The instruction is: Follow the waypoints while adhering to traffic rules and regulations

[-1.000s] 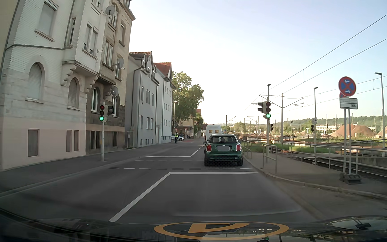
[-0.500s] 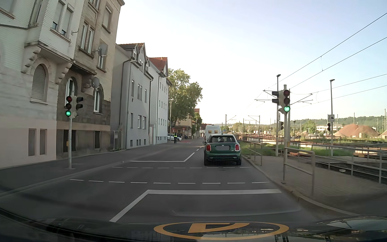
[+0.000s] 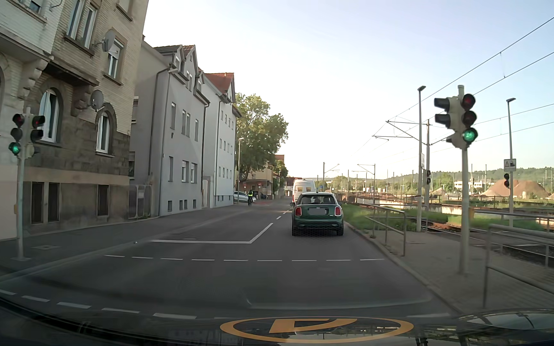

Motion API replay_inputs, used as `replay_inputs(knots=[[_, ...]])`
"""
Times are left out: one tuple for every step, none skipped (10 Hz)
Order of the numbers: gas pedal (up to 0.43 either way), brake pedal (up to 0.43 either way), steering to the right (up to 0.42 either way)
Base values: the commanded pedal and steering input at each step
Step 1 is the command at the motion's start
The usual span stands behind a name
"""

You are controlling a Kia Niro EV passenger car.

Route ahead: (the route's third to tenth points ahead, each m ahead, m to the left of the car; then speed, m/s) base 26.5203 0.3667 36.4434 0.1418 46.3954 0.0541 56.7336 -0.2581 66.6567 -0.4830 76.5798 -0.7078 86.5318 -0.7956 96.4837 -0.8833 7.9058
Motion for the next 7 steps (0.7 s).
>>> replay_inputs(knots=[[0.228,0.0,0.005],[0.22,0.0,0.005],[0.22,0.0,0.005],[0.209,0.0,0.005],[0.209,0.0,0.005],[0.209,0.0,0.005],[0.22,0.0,0.005]])
